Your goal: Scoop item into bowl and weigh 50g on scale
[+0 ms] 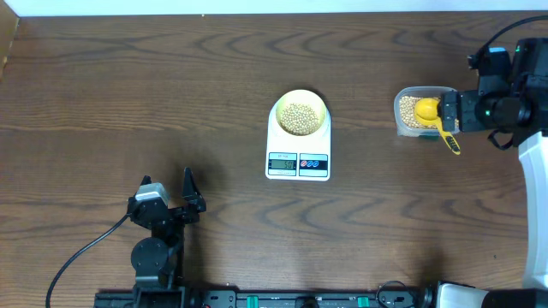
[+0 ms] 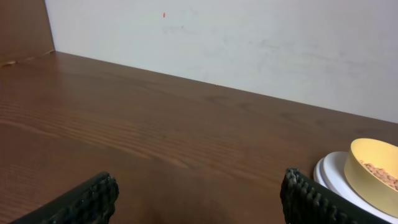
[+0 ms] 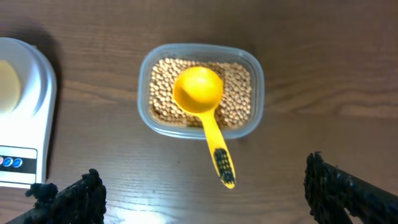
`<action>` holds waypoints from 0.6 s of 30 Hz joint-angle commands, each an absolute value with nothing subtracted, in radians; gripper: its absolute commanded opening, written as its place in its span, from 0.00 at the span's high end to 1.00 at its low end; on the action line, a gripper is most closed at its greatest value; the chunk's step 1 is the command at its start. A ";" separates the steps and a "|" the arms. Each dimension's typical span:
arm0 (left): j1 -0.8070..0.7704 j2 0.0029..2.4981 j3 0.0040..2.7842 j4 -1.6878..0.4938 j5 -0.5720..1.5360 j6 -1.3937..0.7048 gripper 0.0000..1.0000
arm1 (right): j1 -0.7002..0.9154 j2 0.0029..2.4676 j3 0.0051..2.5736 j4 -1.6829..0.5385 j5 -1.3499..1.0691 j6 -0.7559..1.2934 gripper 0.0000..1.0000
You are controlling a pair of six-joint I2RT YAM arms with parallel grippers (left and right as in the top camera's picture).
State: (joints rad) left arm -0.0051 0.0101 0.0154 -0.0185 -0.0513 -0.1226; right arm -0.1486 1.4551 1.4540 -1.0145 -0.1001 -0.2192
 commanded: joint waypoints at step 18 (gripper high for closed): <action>0.000 0.004 0.004 -0.067 -0.072 -0.106 0.14 | -0.121 1.097 0.883 -0.289 -0.107 -0.176 0.01</action>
State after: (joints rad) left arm -0.0044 0.0101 0.0189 -0.0223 -0.0513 -0.1226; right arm -0.1333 1.1614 0.9684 -0.3523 -0.1005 -0.1905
